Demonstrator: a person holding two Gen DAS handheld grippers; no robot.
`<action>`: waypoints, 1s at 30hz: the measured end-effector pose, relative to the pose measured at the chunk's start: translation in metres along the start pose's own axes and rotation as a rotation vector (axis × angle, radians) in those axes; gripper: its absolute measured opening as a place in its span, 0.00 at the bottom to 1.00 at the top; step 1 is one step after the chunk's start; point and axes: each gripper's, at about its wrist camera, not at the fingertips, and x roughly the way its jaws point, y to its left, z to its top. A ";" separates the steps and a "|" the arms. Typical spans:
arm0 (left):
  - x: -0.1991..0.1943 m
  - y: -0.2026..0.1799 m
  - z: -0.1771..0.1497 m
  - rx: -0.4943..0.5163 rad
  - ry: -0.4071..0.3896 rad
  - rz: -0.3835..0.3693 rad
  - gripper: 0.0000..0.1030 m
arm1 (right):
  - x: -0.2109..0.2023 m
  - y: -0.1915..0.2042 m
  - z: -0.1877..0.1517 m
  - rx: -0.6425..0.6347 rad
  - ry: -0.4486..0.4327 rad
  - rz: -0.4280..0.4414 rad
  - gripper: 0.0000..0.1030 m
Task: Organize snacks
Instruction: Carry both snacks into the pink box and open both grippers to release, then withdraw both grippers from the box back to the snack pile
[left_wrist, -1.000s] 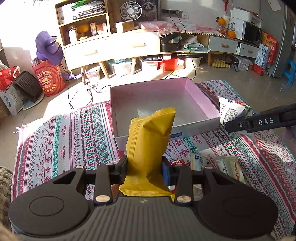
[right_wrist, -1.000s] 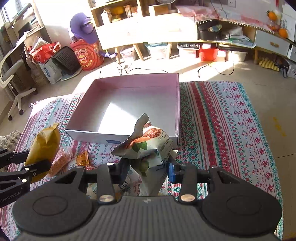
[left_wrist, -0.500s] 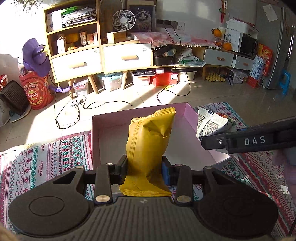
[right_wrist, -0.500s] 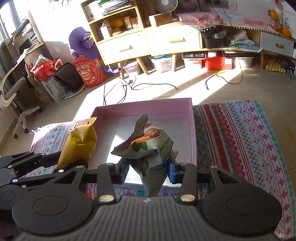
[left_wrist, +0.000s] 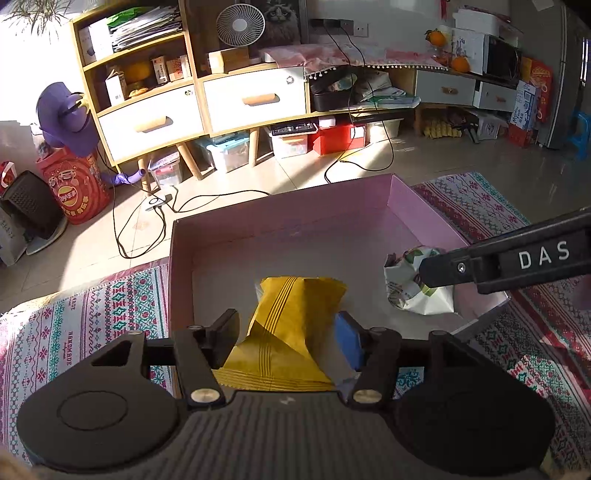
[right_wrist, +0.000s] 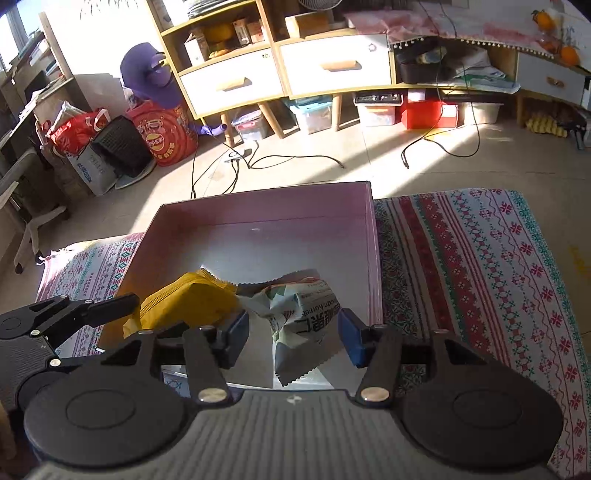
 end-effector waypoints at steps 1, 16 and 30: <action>-0.003 0.000 0.001 0.003 -0.009 0.001 0.74 | -0.004 0.001 0.000 -0.004 -0.007 0.001 0.61; -0.063 -0.002 -0.002 -0.056 -0.013 -0.022 0.95 | -0.060 0.019 -0.019 -0.133 -0.075 -0.056 0.92; -0.110 0.011 -0.054 -0.114 0.037 -0.002 1.00 | -0.090 0.035 -0.065 -0.220 -0.059 -0.010 0.99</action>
